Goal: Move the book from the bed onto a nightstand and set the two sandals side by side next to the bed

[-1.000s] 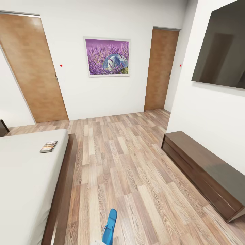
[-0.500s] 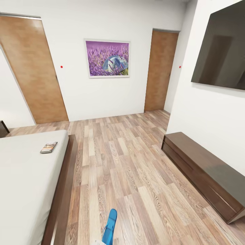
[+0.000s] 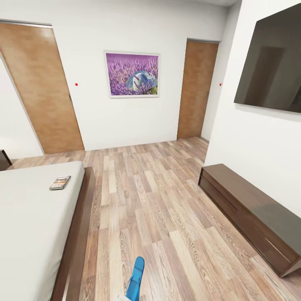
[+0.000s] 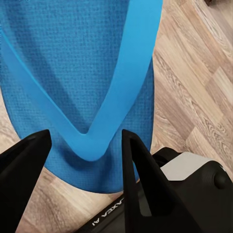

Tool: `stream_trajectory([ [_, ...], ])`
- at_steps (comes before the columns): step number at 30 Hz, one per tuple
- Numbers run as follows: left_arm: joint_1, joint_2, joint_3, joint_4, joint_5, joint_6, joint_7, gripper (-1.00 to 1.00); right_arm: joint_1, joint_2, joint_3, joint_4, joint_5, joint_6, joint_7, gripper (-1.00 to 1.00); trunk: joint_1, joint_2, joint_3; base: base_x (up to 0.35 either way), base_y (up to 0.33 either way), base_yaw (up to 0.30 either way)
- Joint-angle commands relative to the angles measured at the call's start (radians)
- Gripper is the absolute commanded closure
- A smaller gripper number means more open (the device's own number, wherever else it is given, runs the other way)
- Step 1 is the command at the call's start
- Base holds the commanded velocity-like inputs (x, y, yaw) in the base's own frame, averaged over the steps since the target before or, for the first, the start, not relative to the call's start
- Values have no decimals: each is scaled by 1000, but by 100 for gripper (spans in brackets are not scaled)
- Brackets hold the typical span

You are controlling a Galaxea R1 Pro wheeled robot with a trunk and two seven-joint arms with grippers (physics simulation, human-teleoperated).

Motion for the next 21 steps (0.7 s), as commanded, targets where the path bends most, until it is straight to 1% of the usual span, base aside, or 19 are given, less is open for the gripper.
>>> stream_trajectory([
  [1,-1,0,-8,2,7,-6,-2,100,-1,0,-2,1,-7,4,5,-100,0,-1,-1,0,0,0],
  [7,-2,0,-8,2,7,-6,-2,100,0,0,-2,1,-7,3,5,-100,0,-1,2,0,0,0],
  [21,-1,0,-8,2,7,-6,-2,100,-1,0,-2,1,-6,3,5,-100,0,-1,23,0,0,0],
])
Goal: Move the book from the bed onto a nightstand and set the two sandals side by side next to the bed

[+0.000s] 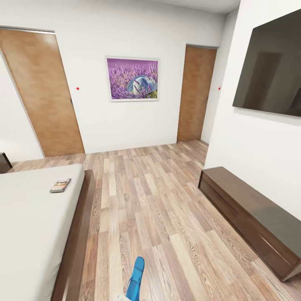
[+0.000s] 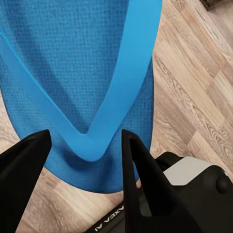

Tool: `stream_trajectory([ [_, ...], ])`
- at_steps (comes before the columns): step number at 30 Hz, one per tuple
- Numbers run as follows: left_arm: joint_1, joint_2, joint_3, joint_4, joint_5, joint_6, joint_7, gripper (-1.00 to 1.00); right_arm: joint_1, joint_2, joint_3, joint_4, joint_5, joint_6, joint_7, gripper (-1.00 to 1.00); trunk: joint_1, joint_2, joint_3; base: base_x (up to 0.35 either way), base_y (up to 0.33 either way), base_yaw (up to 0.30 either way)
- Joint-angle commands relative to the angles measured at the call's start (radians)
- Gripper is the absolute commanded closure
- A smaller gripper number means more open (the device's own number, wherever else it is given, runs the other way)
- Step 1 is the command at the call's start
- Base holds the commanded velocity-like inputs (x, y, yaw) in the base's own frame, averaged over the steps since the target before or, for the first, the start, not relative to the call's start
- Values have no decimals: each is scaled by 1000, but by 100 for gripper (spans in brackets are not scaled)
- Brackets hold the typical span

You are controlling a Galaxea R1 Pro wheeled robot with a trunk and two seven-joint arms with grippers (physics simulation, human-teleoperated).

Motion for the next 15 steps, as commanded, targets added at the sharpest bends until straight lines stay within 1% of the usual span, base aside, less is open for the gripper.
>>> stream_trajectory([
  [1,-1,0,-8,2,6,-6,-2,100,-1,0,-2,1,-7,4,5,-100,0,-1,1,0,0,0],
  [15,-1,0,-8,2,6,-6,-2,100,-1,0,-2,1,-7,4,5,-100,0,-1,23,0,0,0],
])
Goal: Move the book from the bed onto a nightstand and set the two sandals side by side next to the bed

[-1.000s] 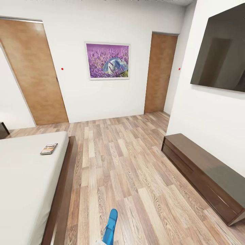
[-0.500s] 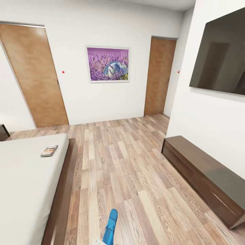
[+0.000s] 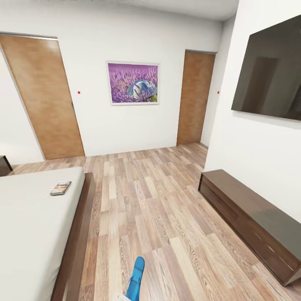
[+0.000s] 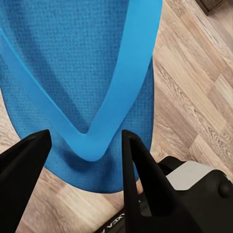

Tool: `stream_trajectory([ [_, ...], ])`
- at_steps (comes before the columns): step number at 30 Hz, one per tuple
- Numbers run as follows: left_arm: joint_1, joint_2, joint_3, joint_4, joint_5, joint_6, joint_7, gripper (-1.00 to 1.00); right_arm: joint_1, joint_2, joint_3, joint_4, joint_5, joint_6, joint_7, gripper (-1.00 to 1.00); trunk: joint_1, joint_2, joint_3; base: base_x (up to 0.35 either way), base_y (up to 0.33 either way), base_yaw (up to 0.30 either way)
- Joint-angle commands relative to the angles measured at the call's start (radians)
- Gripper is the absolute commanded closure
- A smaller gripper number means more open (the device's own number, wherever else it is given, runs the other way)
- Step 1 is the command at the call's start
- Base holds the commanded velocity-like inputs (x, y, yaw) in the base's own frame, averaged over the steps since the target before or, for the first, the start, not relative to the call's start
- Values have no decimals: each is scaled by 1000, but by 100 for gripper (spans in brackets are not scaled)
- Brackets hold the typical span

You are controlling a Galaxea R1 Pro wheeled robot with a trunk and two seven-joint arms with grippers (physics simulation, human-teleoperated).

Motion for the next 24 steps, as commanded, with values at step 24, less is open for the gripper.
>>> stream_trajectory([
  [24,-1,-16,-8,3,8,-4,-2,100,-1,0,-2,1,-6,5,3,-100,0,-1,3,235,0,0],
])
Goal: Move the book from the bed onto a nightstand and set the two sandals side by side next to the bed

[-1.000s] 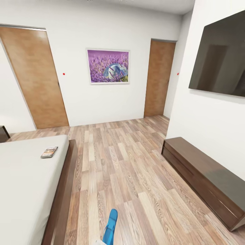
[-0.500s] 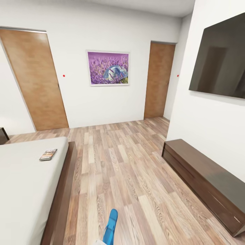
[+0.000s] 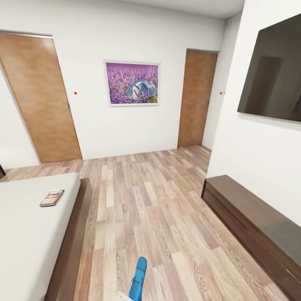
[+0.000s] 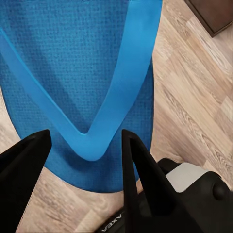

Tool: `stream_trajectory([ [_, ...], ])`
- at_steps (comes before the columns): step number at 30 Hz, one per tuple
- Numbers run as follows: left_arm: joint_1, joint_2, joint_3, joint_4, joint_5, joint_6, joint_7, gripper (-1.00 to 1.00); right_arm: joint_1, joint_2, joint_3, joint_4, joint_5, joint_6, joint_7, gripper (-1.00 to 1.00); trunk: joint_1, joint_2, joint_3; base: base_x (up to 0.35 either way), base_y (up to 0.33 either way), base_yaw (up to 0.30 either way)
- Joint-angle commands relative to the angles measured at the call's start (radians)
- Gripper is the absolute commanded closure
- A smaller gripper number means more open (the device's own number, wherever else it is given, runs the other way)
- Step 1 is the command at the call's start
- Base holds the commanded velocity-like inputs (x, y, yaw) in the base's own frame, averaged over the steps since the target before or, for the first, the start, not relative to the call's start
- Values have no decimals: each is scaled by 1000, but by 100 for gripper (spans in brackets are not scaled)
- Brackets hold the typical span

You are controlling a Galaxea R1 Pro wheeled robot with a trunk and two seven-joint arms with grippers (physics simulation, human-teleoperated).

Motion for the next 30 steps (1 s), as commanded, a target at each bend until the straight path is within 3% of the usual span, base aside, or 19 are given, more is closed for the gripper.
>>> stream_trajectory([
  [1,-1,-2,-7,2,7,-6,-2,100,0,0,-2,1,-7,4,5,-100,1,-1,-1,319,0,0],
  [24,-1,-6,-7,3,7,-6,-2,100,-1,0,-2,1,-7,4,5,-100,1,-1,-1,319,-1,45],
  [30,0,-6,-7,3,7,-6,-2,100,0,0,-2,1,-7,4,5,-100,1,-1,-1,319,-63,179],
])
